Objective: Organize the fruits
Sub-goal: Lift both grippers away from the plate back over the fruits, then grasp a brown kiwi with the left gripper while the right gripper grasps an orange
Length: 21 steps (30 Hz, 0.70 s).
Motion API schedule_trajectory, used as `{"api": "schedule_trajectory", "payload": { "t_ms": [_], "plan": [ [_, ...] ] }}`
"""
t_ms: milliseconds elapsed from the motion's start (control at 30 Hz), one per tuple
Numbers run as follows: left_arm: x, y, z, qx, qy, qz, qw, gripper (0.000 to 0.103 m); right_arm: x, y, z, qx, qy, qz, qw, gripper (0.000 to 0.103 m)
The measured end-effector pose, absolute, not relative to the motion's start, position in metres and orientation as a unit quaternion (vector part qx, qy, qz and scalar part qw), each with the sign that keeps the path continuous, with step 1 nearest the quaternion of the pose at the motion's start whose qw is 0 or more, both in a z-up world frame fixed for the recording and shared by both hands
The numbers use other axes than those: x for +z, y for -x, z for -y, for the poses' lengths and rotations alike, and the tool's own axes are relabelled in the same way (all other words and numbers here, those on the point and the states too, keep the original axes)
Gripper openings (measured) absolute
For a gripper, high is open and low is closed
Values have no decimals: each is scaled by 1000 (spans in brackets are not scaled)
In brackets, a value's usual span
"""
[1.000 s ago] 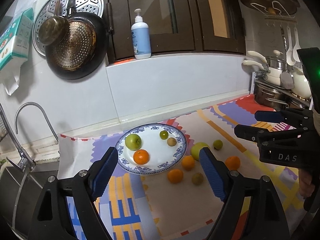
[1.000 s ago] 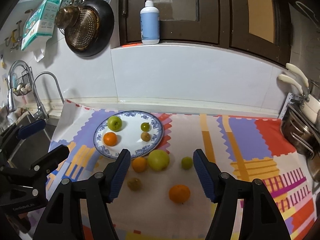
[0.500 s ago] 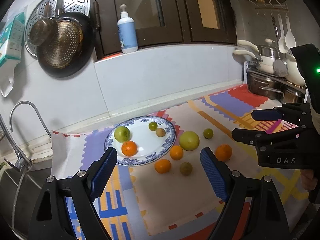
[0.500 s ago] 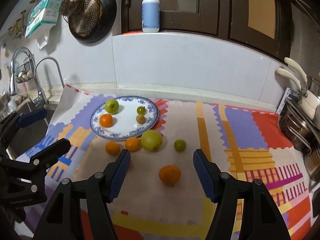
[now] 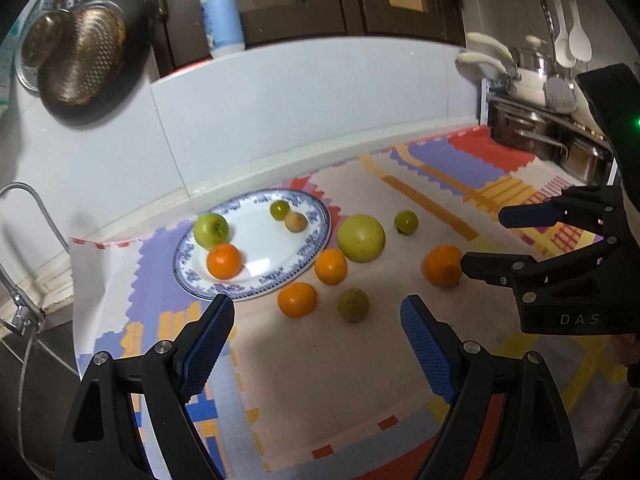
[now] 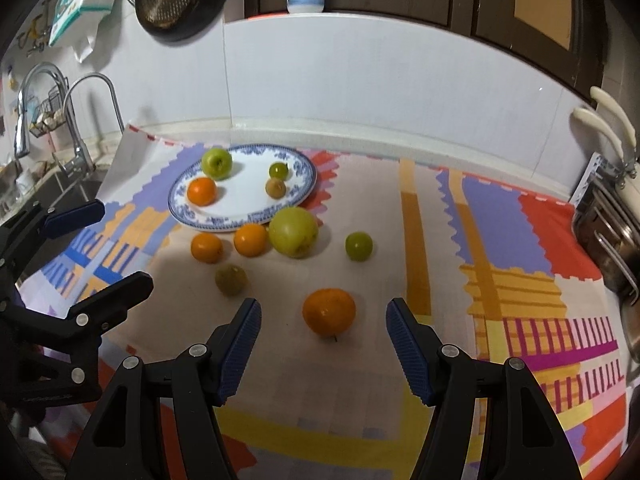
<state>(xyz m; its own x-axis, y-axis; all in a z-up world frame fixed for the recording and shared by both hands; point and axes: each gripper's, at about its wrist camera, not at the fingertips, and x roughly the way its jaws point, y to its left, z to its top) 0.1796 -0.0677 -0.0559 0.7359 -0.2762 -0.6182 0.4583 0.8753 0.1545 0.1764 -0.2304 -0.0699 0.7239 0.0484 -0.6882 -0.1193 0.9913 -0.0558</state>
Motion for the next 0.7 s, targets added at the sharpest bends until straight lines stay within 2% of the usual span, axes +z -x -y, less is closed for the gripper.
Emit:
{"api": "schedule_trajectory", "payload": {
  "t_ms": [567, 700],
  "plan": [
    [-99, -215, 90, -236, -171, -351, 890, 85, -110, -204, 242, 56, 38, -412, 908, 65],
    [-103, -224, 94, -248, -163, -359, 885, 74, -113, -210, 245, 60, 32, -416, 907, 64]
  ]
}}
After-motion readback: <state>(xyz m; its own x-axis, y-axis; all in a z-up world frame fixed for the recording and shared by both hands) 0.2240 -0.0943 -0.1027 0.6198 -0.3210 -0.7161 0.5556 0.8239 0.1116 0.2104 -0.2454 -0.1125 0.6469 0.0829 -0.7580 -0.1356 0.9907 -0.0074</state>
